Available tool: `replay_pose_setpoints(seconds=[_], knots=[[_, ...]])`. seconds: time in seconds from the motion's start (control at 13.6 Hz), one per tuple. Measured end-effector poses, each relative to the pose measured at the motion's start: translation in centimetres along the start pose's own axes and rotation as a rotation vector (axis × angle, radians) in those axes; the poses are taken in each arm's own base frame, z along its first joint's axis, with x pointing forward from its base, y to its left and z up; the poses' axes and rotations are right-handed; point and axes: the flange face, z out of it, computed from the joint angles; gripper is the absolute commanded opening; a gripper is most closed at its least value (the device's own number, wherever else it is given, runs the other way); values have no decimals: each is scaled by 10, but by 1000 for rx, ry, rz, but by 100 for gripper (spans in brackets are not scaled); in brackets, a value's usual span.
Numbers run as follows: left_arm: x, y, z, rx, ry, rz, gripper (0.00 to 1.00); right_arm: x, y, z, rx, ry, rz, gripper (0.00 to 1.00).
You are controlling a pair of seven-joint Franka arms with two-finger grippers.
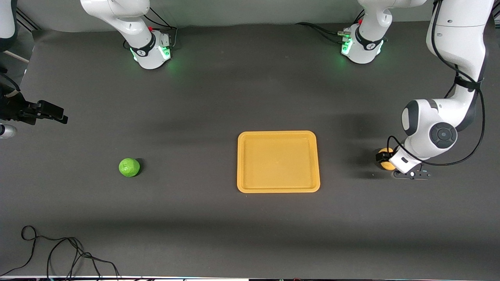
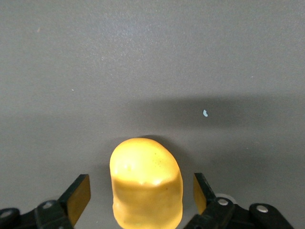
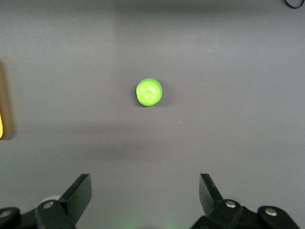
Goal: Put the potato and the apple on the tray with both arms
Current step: 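Reach the left gripper down over the yellow potato, then close the left gripper on the potato and lift it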
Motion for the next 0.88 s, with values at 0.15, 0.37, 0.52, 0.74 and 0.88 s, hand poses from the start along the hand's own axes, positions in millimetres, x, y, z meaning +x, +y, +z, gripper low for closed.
replay_pose_setpoints(seconds=[0.15, 0.37, 0.52, 0.74, 0.88], knots=[[-2, 1, 5, 0, -2, 1, 56, 0, 0, 0, 0, 0, 0, 100], [-2, 1, 6, 0, -3, 2, 8, 0, 0, 0, 0, 0, 0, 100], [-2, 1, 6, 0, -3, 2, 0, 0, 0, 0, 0, 0, 2, 100], [3, 2, -14, -3, -36, 3, 0, 0, 1, 0, 0, 0, 3, 100], [14, 7, -73, -11, -43, 13, 0, 0, 1, 0, 0, 0, 4, 100]])
